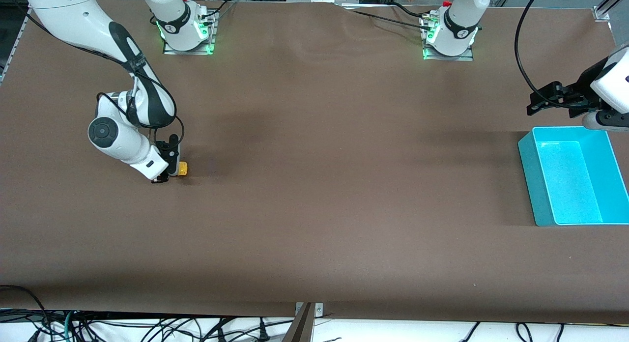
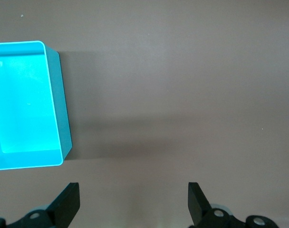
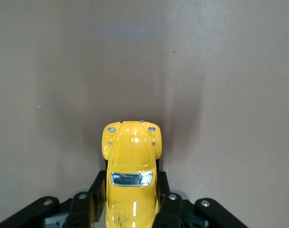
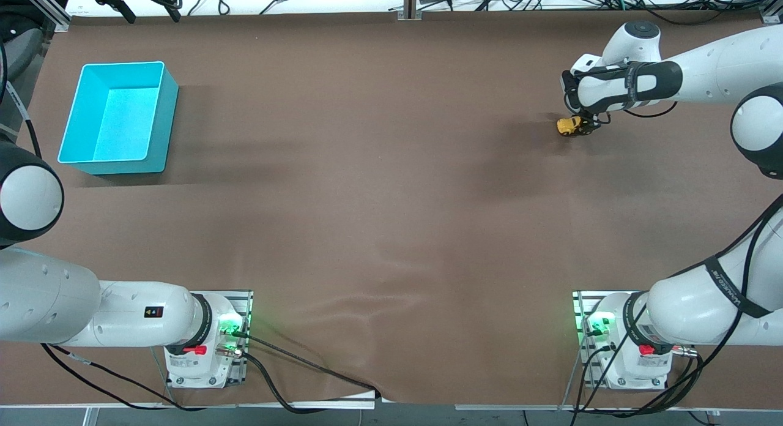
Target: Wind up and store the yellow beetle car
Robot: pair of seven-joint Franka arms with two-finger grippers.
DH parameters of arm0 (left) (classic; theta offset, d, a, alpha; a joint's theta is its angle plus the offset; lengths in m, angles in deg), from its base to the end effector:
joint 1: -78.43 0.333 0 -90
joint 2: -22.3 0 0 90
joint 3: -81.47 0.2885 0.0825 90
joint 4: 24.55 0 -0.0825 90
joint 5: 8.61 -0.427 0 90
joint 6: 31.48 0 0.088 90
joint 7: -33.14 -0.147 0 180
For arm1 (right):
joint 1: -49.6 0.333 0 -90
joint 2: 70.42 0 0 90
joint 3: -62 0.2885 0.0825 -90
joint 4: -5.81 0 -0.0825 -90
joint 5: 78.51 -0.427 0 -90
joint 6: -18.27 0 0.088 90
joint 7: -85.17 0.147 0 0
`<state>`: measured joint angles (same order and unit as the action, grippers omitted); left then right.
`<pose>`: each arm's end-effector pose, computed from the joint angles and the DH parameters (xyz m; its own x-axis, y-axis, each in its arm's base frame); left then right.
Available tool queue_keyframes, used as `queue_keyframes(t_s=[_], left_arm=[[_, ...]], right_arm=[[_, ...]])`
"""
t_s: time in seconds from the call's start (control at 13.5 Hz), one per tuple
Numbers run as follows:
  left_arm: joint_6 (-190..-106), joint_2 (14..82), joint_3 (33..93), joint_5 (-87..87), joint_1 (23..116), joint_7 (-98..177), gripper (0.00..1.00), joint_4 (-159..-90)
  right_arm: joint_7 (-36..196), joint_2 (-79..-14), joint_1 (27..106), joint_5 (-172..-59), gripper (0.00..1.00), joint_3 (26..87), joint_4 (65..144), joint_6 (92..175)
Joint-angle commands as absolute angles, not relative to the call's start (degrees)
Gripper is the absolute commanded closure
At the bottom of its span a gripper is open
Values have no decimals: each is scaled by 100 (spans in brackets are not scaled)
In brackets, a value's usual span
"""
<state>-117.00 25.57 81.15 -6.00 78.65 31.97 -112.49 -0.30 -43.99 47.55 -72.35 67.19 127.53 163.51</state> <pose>0.6005 -0.0080 0.5350 0.9948 -0.0257 -0.0981 -0.0211 -0.9986 0.0479 0.5776 0.0350 0.0853 -0.0575 0.9981 -0.0204 0.9973 0.0565 -0.0466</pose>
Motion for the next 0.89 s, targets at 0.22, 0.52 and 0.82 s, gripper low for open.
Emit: queue_keyframes(t_s=[0.22,0.52,0.82], left_arm=[[-11673,2635,8094,-545,7905,3147,0,-11086],[-11673,2635,8094,-545,7905,3147,0,-11086],[-11682,2635,8094,-545,7905,3147,0,-11086]], right_arm=[[-428,-3922,4582,-7122,0,6692,12815,16206],[-527,-4404,4591,-7192,0,6701,12736,15576],[-500,-4652,4600,-7306,0,6710,12044,14293]])
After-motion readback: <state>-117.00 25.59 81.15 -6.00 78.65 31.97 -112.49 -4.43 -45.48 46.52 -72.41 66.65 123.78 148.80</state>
